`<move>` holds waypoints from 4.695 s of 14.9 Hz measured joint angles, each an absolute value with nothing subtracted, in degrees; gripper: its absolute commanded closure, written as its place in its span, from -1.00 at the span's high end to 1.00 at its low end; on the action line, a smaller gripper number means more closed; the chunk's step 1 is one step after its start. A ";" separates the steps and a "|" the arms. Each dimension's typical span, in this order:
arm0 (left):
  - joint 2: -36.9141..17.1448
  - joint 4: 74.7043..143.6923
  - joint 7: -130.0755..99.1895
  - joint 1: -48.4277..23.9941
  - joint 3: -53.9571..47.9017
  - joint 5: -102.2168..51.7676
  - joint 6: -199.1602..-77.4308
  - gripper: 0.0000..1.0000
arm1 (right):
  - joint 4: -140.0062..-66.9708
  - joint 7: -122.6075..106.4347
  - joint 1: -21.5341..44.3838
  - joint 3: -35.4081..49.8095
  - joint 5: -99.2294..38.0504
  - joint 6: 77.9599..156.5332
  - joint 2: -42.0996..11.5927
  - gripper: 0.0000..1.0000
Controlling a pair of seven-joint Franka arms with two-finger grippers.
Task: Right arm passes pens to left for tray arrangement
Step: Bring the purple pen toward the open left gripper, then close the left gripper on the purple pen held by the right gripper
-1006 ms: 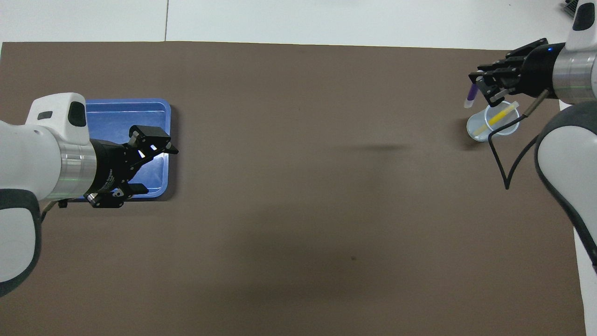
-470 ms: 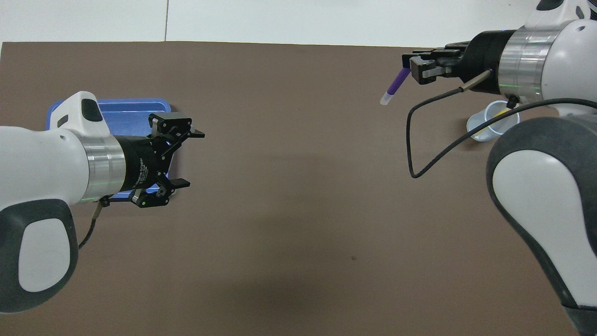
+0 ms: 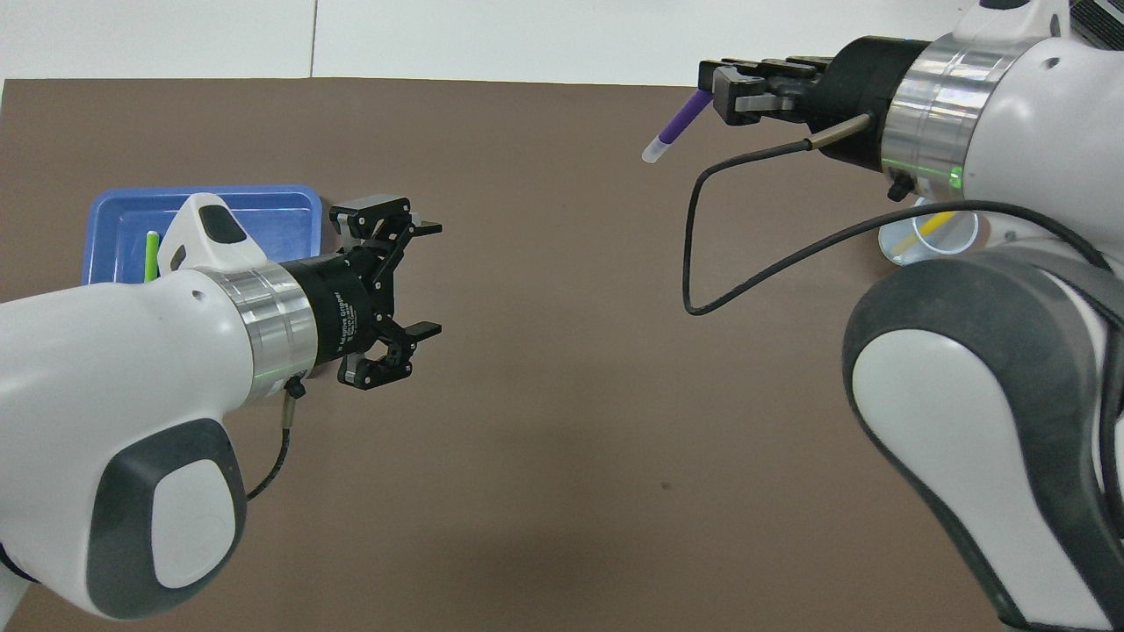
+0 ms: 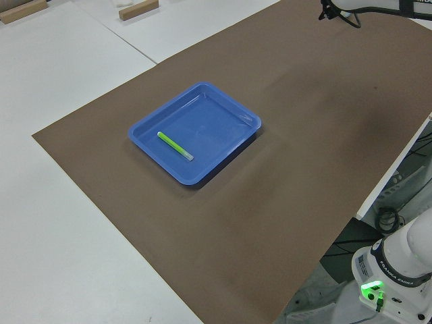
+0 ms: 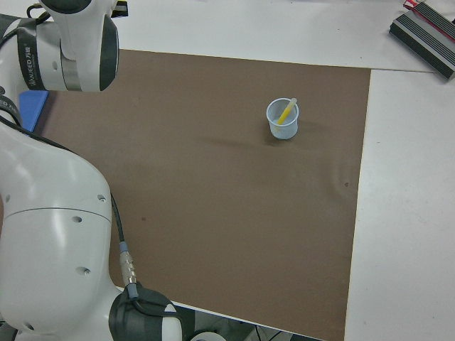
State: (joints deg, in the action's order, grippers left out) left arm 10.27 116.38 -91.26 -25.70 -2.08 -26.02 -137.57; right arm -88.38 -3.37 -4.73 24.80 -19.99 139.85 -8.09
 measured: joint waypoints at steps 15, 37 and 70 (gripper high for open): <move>1.40 109.34 -119.24 -32.69 -1.93 -26.29 -158.60 1.00 | -89.44 -1.38 2.51 24.90 -19.99 152.32 -8.81 -1.00; -7.76 101.12 -118.80 -33.24 -0.91 -25.85 -158.04 0.65 | -94.36 0.95 5.79 25.05 -19.94 153.01 -6.73 -1.00; -3.35 104.27 -111.90 -31.24 -1.32 -25.71 -149.77 -0.49 | -98.06 1.79 5.59 24.75 -21.45 153.01 -4.55 -1.00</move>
State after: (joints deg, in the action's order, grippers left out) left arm -3.35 104.27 -111.90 -31.24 -1.32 -25.71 -149.77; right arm -98.06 1.79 5.59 24.75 -21.45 153.01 -4.55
